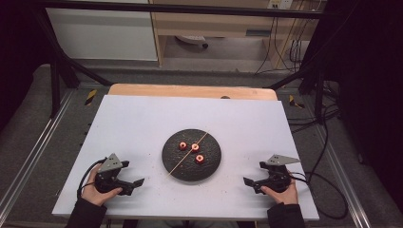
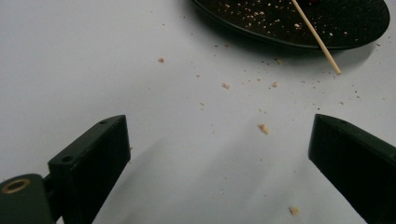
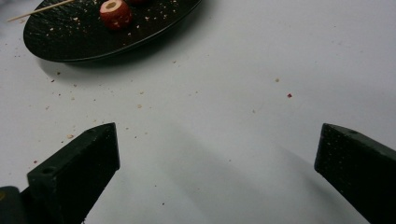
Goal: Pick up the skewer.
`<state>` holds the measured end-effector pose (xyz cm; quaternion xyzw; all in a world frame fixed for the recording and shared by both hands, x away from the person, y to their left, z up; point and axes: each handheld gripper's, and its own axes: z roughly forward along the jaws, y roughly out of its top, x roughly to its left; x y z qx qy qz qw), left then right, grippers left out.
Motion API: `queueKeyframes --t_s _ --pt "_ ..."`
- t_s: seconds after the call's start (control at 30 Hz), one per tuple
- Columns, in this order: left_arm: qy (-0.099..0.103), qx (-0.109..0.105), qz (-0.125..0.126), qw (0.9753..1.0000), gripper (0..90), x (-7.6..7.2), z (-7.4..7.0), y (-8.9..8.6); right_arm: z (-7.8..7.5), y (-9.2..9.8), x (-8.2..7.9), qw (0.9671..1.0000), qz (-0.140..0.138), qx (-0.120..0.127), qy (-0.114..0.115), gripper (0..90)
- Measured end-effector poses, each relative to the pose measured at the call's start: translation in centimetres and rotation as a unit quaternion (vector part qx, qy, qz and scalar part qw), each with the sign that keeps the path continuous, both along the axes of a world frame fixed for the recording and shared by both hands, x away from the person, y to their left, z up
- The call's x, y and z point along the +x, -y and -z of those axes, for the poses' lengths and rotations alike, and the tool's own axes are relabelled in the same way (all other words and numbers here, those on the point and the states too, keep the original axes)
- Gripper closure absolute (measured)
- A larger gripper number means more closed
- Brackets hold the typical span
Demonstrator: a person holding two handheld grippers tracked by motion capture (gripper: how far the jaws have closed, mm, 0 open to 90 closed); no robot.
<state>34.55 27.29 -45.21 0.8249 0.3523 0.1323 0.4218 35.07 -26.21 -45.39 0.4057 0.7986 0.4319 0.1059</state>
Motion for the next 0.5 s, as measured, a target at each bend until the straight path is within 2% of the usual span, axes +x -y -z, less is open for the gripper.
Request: queueKeyframes --t_s 0.5 --pt "-0.003 0.005 0.006 1.0000 5.4 -0.10 -0.27 0.82 0.01 -0.08 0.06 1.0000 0.000 0.001 0.000 0.7"
